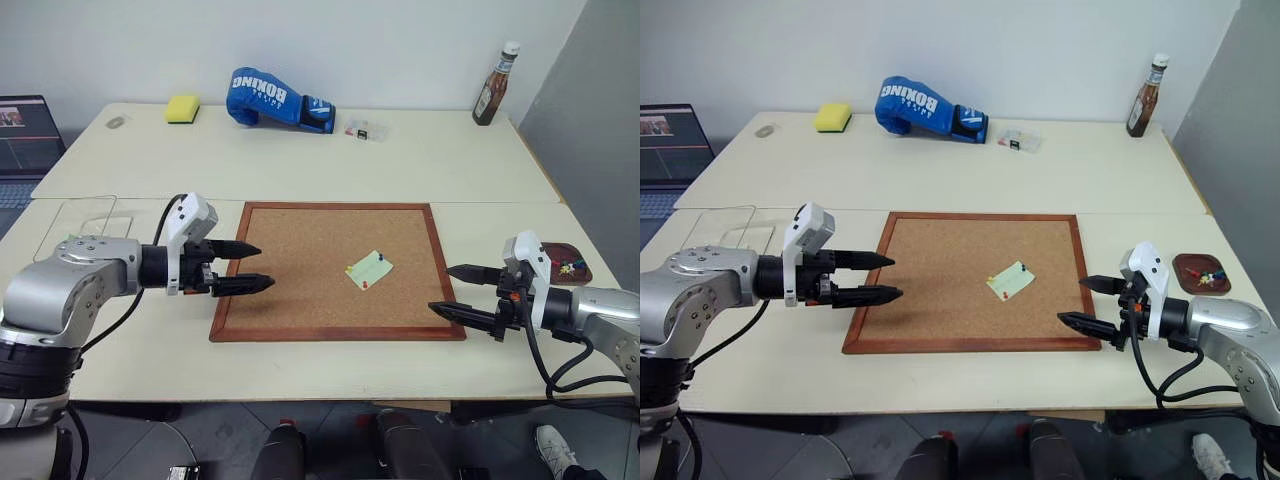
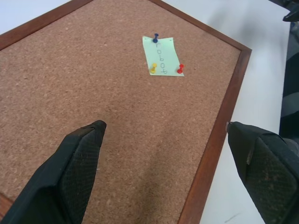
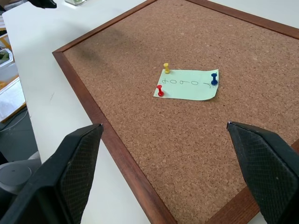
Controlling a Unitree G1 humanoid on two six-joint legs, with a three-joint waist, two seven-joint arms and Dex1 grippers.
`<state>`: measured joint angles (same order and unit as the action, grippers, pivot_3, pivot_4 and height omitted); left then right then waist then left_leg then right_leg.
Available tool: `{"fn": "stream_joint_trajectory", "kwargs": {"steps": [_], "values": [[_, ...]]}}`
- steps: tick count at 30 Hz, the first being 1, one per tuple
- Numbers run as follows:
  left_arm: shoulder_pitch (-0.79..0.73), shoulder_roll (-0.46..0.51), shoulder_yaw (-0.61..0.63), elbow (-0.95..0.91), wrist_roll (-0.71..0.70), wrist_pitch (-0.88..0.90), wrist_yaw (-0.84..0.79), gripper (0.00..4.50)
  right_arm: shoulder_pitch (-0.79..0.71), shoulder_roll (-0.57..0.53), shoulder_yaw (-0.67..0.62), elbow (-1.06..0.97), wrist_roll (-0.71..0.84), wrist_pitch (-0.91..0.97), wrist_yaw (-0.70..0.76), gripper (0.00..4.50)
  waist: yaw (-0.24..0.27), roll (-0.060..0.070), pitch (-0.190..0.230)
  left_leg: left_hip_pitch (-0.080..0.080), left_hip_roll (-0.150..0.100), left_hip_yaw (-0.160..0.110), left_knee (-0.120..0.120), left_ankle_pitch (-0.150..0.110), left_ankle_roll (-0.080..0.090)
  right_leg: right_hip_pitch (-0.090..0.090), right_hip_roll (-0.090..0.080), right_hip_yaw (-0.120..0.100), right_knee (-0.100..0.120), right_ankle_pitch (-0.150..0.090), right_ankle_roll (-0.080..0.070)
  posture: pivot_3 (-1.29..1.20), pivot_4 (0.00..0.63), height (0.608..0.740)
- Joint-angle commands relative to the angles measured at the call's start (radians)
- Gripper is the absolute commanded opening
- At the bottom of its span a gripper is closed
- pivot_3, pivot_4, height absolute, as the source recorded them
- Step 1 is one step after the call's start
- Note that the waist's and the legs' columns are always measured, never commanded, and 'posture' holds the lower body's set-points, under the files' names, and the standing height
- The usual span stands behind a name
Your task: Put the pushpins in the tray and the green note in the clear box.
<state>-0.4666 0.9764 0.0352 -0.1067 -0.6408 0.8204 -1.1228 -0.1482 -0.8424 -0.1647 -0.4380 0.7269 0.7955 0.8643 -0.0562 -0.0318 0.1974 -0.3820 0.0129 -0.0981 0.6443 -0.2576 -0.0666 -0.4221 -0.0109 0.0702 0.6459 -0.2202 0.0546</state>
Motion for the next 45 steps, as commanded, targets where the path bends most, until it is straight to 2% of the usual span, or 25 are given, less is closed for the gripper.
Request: {"fn": "stream_joint_trajectory", "kwargs": {"steps": [1, 6, 18, 20, 21, 28, 35, 41, 43, 45], "values": [[-0.022, -0.007, 0.034, -0.023, 0.005, -0.021, 0.011, 4.41, -0.021, -0.014, -0.030, -0.024, 0.018, -0.002, 0.006, 4.50, 0.000, 0.000, 0.000, 0.000, 0.000, 0.000, 0.000, 0.000, 0.000, 0.000, 0.000, 0.000, 0.000, 0.000, 0.000, 0.00, 0.150, 0.740], [-0.039, -0.018, 0.046, -0.012, -0.022, 0.030, 0.025, 4.41, -0.023, -0.016, -0.032, -0.023, 0.017, 0.000, 0.006, 4.50, 0.001, 0.000, 0.000, 0.000, 0.000, 0.000, 0.000, 0.000, 0.000, 0.000, 0.000, 0.000, 0.000, 0.000, -0.001, 0.00, 0.150, 0.740], [-0.062, -0.076, 0.055, -0.005, -0.009, 0.028, 0.092, 4.41, -0.038, 0.010, -0.025, -0.022, -0.009, -0.021, -0.039, 4.50, 0.001, 0.000, 0.000, 0.000, 0.000, 0.000, 0.001, 0.000, 0.000, 0.000, 0.000, 0.000, 0.000, 0.000, 0.000, 0.00, 0.150, 0.740], [-0.055, -0.097, 0.050, -0.011, 0.008, -0.006, 0.107, 4.05, -0.033, 0.020, -0.016, -0.031, -0.031, -0.042, -0.058, 4.50, 0.001, 0.000, 0.000, 0.000, 0.000, 0.000, 0.001, 0.000, 0.000, 0.000, 0.000, 0.000, 0.000, 0.000, 0.000, 0.00, 0.150, 0.740], [-0.050, -0.107, 0.050, -0.018, 0.007, -0.013, 0.109, 4.02, -0.034, 0.027, -0.011, -0.033, -0.041, -0.052, -0.068, 4.50, 0.001, 0.000, 0.000, 0.000, 0.000, 0.000, 0.001, 0.000, 0.000, 0.000, 0.000, 0.000, 0.000, 0.000, 0.000, 0.00, 0.150, 0.740], [-0.026, -0.197, 0.008, -0.051, 0.038, -0.101, 0.123, 2.67, -0.080, 0.110, 0.057, -0.020, -0.090, -0.073, -0.138, 4.50, 0.001, 0.000, 0.000, 0.001, 0.000, 0.000, 0.001, 0.000, 0.000, 0.001, 0.000, 0.000, 0.001, 0.000, 0.000, 0.00, 0.150, 0.740], [0.006, -0.335, -0.142, 0.016, 0.215, -0.295, 0.174, 1.33, -0.149, 0.239, 0.184, 0.097, -0.217, -0.143, -0.208, 4.50, 0.003, 0.000, 0.000, 0.001, -0.001, 0.000, 0.001, 0.000, -0.001, 0.001, 0.000, 0.001, 0.001, 0.001, 0.001, 0.00, 0.150, 0.740], [-0.002, -0.426, -0.203, 0.153, 0.314, -0.394, 0.206, 0.30, -0.219, 0.352, 0.244, 0.218, -0.300, -0.215, -0.249, 4.50, 0.004, 0.000, 0.000, 0.001, -0.001, 0.000, 0.001, 0.000, -0.001, 0.001, 0.000, 0.001, 0.001, 0.001, 0.001, 0.00, 0.150, 0.740], [-0.004, -0.451, -0.230, 0.206, 0.350, -0.428, 0.208, 0.03, -0.255, 0.393, 0.265, 0.282, -0.333, -0.248, -0.263, 4.50, 0.000, 0.000, -0.001, 0.002, -0.001, 0.000, 0.001, 0.000, 0.000, 0.001, 0.000, 0.001, 0.002, 0.001, 0.001, 0.00, 0.150, 0.740], [-0.011, -0.483, -0.242, 0.259, 0.377, -0.452, 0.215, 0.03, -0.282, 0.427, 0.278, 0.333, -0.358, -0.272, -0.264, 4.50, 0.000, 0.000, -0.001, 0.002, -0.001, 0.000, 0.001, 0.000, 0.000, 0.001, 0.000, 0.001, 0.002, 0.002, 0.001, 0.00, 0.150, 0.740]]}}
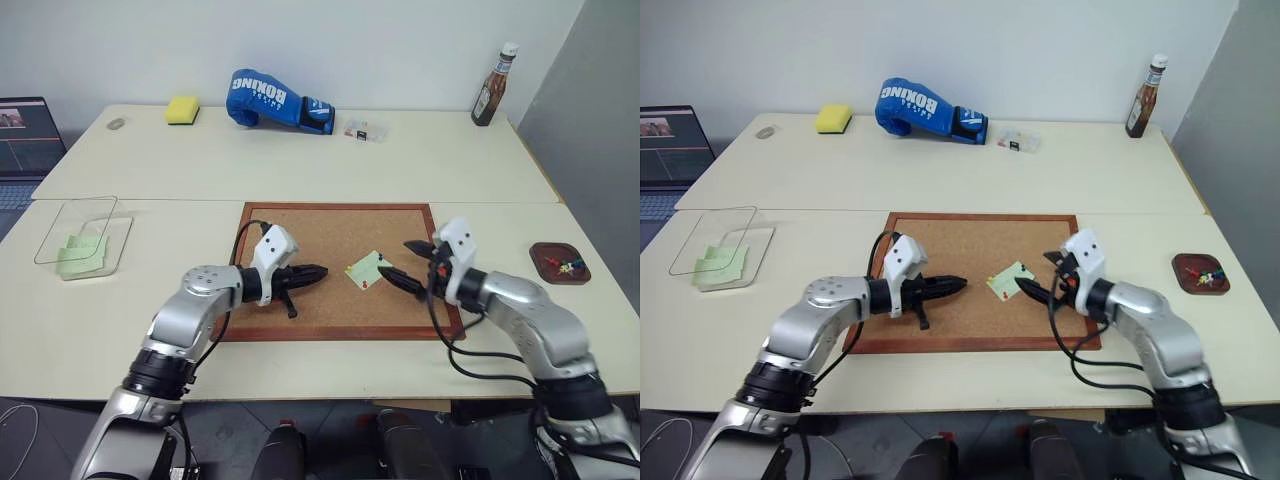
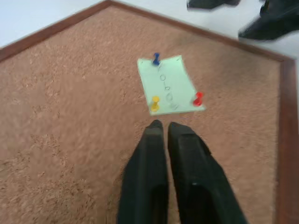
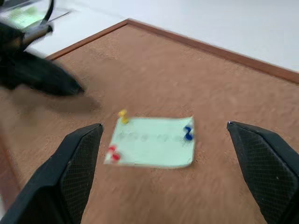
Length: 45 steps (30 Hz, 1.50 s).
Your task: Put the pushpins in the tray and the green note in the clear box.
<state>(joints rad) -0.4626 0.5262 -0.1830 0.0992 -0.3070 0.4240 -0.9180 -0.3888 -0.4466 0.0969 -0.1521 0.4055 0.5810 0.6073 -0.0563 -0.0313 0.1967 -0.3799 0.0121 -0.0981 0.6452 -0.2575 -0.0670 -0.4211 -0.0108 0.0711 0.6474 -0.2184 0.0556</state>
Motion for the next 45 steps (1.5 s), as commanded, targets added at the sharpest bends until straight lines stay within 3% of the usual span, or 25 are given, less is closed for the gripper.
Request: {"fn": "stream_joint_trajectory", "kwargs": {"steps": [1, 9, 12, 15, 35, 45], "values": [[-0.016, -0.044, -0.033, 0.080, 0.061, -0.071, 0.015, 0.03, -0.053, 0.046, 0.023, 0.073, -0.051, -0.072, -0.008, 4.50, 0.001, 0.000, 0.000, 0.000, 0.000, 0.000, 0.000, 0.000, 0.000, 0.000, 0.000, 0.000, 0.000, 0.000, 0.000, 0.00, 0.150, 0.740], [-0.022, -0.067, -0.100, 0.220, 0.170, -0.121, 0.021, 0.03, -0.103, 0.103, 0.057, 0.243, -0.156, -0.165, -0.022, 4.50, 0.017, 0.005, -0.006, 0.002, -0.001, -0.001, 0.001, 0.000, 0.000, 0.004, -0.001, 0.000, 0.000, 0.001, 0.001, 0.00, 0.150, 0.740], [-0.026, -0.073, -0.082, 0.206, 0.153, -0.112, 0.009, 0.03, -0.124, 0.116, 0.052, 0.300, -0.180, -0.168, -0.033, 4.50, 0.015, 0.007, -0.007, 0.015, -0.001, 0.000, 0.000, 0.000, 0.000, 0.016, -0.001, 0.000, -0.002, -0.001, -0.001, 0.00, 0.150, 0.740], [-0.023, -0.068, -0.078, 0.194, 0.149, -0.106, -0.003, 0.00, -0.137, 0.124, 0.046, 0.347, -0.196, -0.181, -0.038, 4.09, 0.009, 0.008, -0.008, 0.016, -0.001, -0.001, 0.000, 0.000, 0.000, 0.017, 0.000, 0.000, -0.001, -0.003, -0.005, 0.00, 0.150, 0.740], [-0.030, -0.059, -0.084, 0.175, 0.171, -0.056, -0.021, 0.00, -0.139, 0.165, 0.024, 0.371, -0.206, -0.214, -0.029, 0.04, 0.002, 0.010, -0.009, 0.016, -0.001, -0.001, -0.001, 0.001, 0.002, 0.016, 0.000, 0.000, -0.001, -0.003, -0.004, 0.00, 0.150, 0.740], [-0.023, -0.046, -0.113, 0.163, 0.205, 0.005, -0.022, 0.00, -0.079, 0.150, -0.060, 0.088, -0.086, -0.181, 0.002, 0.01, 0.000, 0.011, -0.009, 0.015, -0.001, -0.001, -0.002, 0.001, 0.001, 0.015, 0.000, 0.000, -0.002, -0.002, -0.003, 0.00, 0.150, 0.740]]}}
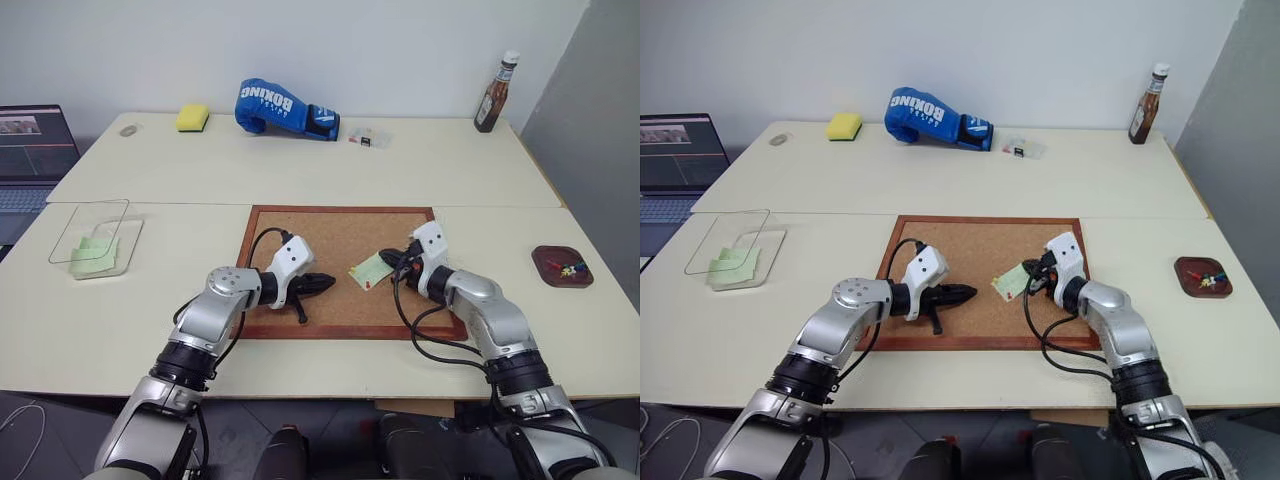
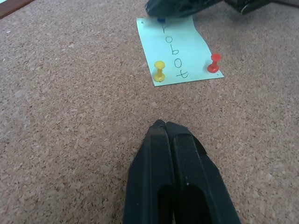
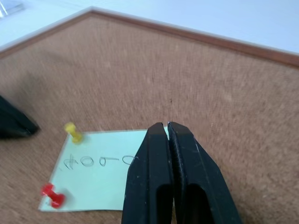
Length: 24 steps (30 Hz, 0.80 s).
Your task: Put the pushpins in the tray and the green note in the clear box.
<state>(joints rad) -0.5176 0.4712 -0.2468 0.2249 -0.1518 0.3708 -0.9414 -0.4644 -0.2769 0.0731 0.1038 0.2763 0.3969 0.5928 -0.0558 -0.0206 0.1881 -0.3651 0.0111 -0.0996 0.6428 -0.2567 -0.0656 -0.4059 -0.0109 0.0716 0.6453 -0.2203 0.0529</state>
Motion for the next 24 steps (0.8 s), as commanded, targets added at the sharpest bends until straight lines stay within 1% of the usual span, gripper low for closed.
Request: {"fn": "stream_joint_trajectory", "kwargs": {"steps": [1, 6, 8, 11, 14, 17, 21, 24], "values": [[0.034, 0.009, -0.050, 0.035, 0.048, 0.063, -0.001, 0.00, 0.007, -0.029, -0.039, -0.193, 0.045, 0.012, 0.013, 0.01, 0.000, 0.000, 0.000, 0.000, 0.000, 0.000, 0.000, 0.000, 0.000, 0.000, 0.000, 0.000, 0.000, 0.000, 0.000, 0.00, 0.150, 0.740], [0.046, 0.008, -0.057, 0.017, 0.044, 0.081, -0.007, 0.00, 0.040, -0.051, -0.073, -0.276, 0.059, 0.057, -0.024, 0.01, -0.001, 0.000, -0.001, 0.001, 0.000, -0.001, 0.000, 0.000, 0.000, 0.000, 0.000, -0.001, -0.001, -0.002, -0.002, 0.00, 0.150, 0.740], [0.048, 0.006, -0.061, 0.013, 0.046, 0.084, -0.005, 0.00, 0.047, -0.054, -0.120, -0.301, 0.060, 0.079, -0.079, 0.01, -0.001, 0.000, -0.001, 0.001, 0.000, 0.000, 0.000, 0.000, 0.000, 0.000, 0.000, 0.000, -0.001, -0.002, -0.003, 0.00, 0.150, 0.740], [0.051, 0.009, -0.063, 0.003, 0.044, 0.093, -0.009, 0.00, 0.047, -0.085, -0.210, -0.294, -0.013, 0.105, -0.225, 0.01, 0.000, 0.000, -0.001, 0.000, 0.000, -0.001, 0.000, 0.000, 0.000, 0.000, 0.000, 0.000, -0.001, -0.002, -0.003, 0.00, 0.150, 0.740], [0.061, 0.015, -0.071, -0.020, 0.031, 0.109, -0.035, 0.00, 0.070, -0.157, -0.329, -0.240, -0.098, 0.134, -0.372, 0.01, 0.001, 0.000, -0.001, 0.000, 0.000, 0.000, 0.000, -0.001, -0.001, 0.000, -0.001, 0.000, -0.002, -0.002, -0.003, 0.00, 0.150, 0.740], [0.065, 0.018, -0.077, -0.032, 0.033, 0.115, -0.044, 0.00, 0.084, -0.200, -0.369, -0.190, -0.101, 0.149, -0.386, 0.01, 0.002, 0.000, -0.001, -0.001, -0.001, 0.001, -0.002, -0.001, -0.002, 0.000, -0.002, 0.000, -0.003, -0.003, -0.003, 0.00, 0.150, 0.740], [0.058, 0.010, -0.082, -0.036, 0.029, 0.123, -0.049, 0.00, 0.059, -0.204, -0.434, -0.092, -0.083, 0.158, -0.420, 0.01, -0.002, 0.004, -0.004, 0.001, -0.001, 0.002, -0.007, -0.002, -0.002, 0.000, -0.002, 0.001, -0.002, -0.005, -0.004, 0.00, 0.150, 0.740], [0.052, 0.006, -0.083, -0.039, 0.029, 0.129, -0.054, 0.00, 0.032, -0.200, -0.481, 0.006, -0.063, 0.145, -0.442, 0.01, -0.002, 0.005, -0.004, 0.002, -0.001, 0.002, -0.007, -0.002, -0.002, 0.000, -0.002, 0.000, -0.002, -0.006, -0.004, 0.00, 0.150, 0.740]]}}
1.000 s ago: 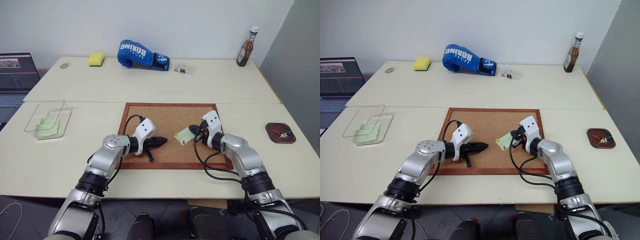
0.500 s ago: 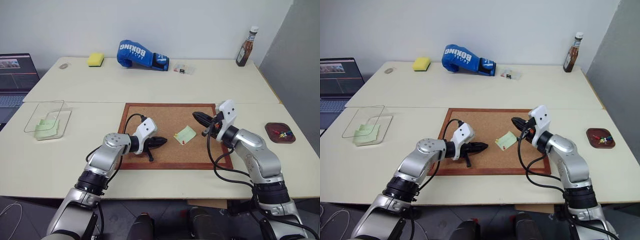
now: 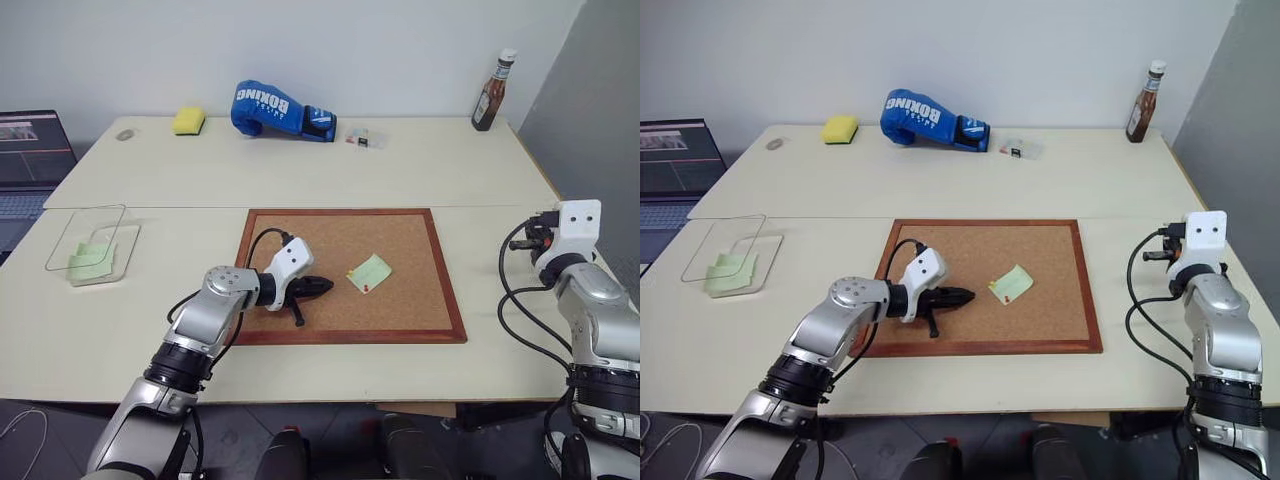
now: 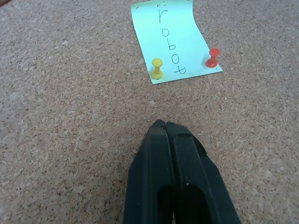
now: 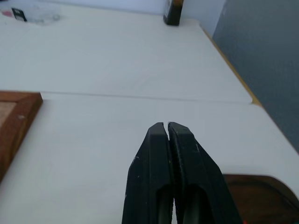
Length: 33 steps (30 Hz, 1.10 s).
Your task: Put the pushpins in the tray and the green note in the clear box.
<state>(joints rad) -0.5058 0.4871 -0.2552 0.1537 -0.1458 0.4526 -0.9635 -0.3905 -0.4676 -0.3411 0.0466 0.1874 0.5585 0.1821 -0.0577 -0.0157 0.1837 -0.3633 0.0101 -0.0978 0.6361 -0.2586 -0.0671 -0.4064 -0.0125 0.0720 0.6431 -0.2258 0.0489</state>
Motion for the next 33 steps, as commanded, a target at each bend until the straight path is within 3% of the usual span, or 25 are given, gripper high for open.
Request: {"fn": "stream_joint_trajectory", "kwargs": {"steps": [1, 9, 21, 22, 33], "values": [[0.041, -0.010, -0.075, 0.031, 0.024, 0.047, -0.032, 0.00, -0.048, -0.011, -0.072, 0.090, 0.027, -0.026, -0.032, 0.01, 0.001, 0.000, 0.000, 0.000, 0.000, 0.000, 0.000, 0.000, 0.000, 0.000, 0.000, 0.000, 0.000, 0.000, 0.000, 0.00, 0.150, 0.740], [0.066, 0.010, -0.061, 0.014, 0.025, 0.053, -0.033, 0.00, -0.080, -0.056, -0.123, 0.228, -0.020, -0.103, -0.146, 0.01, 0.001, 0.000, 0.000, -0.001, -0.001, 0.000, -0.003, 0.000, 0.000, 0.000, -0.001, 0.000, -0.002, -0.001, 0.001, 0.00, 0.150, 0.740], [0.071, 0.007, -0.061, 0.002, 0.023, 0.061, -0.026, 0.00, -0.128, -0.077, -0.144, 0.374, 0.024, -0.130, -0.147, 0.01, -0.002, 0.000, 0.000, 0.000, -0.001, 0.001, -0.006, 0.000, 0.000, 0.000, -0.001, 0.000, -0.002, -0.002, 0.000, 0.00, 0.150, 0.740], [0.071, 0.008, -0.061, 0.001, 0.024, 0.062, -0.026, 0.00, -0.129, -0.077, -0.145, 0.376, 0.026, -0.130, -0.146, 0.46, -0.002, 0.000, 0.000, 0.000, -0.001, 0.000, -0.006, 0.000, 0.000, 0.000, -0.001, 0.000, -0.002, -0.002, 0.000, 0.00, 0.150, 0.740], [0.067, 0.010, -0.061, 0.006, 0.028, 0.059, -0.025, 0.00, -0.128, -0.079, -0.143, 0.382, 0.035, -0.130, -0.149, 2.54, -0.002, 0.000, 0.000, 0.000, -0.001, 0.000, -0.006, 0.000, 0.000, 0.000, 0.000, 0.000, -0.002, -0.002, 0.000, 0.00, 0.150, 0.740]]}}
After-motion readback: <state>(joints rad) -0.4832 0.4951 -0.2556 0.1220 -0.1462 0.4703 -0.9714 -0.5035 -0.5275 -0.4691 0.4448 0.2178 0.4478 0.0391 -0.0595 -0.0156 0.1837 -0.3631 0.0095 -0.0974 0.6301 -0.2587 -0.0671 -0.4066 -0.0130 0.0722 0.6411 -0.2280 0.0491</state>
